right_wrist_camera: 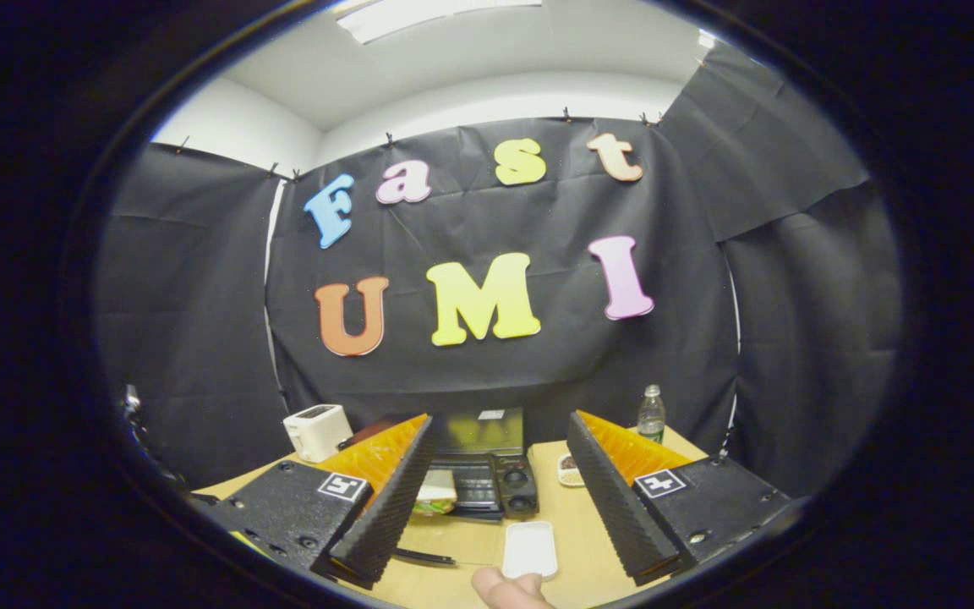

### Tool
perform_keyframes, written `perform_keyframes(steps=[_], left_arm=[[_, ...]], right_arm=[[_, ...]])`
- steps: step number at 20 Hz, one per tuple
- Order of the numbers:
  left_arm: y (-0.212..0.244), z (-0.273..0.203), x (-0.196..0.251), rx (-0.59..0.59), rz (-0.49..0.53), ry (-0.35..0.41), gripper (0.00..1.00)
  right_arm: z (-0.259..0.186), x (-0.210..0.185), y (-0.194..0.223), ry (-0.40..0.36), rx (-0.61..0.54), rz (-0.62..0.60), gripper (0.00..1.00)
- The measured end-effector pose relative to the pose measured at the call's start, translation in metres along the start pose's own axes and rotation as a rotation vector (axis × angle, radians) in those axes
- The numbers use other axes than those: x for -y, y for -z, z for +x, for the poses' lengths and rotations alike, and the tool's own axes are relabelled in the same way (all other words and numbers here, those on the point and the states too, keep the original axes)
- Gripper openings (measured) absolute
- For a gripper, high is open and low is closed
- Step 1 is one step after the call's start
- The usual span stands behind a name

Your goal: Open the electric oven with the left hand, put the food in, and close the electric oven.

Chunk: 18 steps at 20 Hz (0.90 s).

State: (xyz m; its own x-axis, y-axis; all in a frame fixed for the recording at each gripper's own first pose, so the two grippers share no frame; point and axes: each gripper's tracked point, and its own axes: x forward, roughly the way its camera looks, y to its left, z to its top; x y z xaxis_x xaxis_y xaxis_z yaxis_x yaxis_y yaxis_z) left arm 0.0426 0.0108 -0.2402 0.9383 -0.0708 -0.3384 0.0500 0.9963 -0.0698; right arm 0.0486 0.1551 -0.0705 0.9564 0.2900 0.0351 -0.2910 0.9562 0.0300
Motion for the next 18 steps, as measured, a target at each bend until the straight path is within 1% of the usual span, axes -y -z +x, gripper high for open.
perform_keyframes(steps=[2,3,8,11,18], left_arm=[[0.018,0.016,0.012,-0.053,0.015,0.014,0.94],[0.025,0.022,0.016,-0.074,0.022,0.018,0.95],[0.063,0.054,0.044,-0.180,0.016,0.063,0.94],[0.084,0.070,0.058,-0.247,0.007,0.075,0.95],[0.105,0.094,0.059,-0.327,0.009,0.039,0.95]], right_arm=[[-0.004,0.008,-0.005,0.004,0.012,-0.009,0.89],[-0.006,0.012,-0.005,0.007,0.013,-0.012,1.00],[-0.015,0.035,-0.004,0.025,0.009,-0.017,1.00],[-0.024,0.048,-0.003,0.040,0.018,-0.019,1.00],[-0.029,0.073,0.004,0.060,0.017,-0.010,1.00]])
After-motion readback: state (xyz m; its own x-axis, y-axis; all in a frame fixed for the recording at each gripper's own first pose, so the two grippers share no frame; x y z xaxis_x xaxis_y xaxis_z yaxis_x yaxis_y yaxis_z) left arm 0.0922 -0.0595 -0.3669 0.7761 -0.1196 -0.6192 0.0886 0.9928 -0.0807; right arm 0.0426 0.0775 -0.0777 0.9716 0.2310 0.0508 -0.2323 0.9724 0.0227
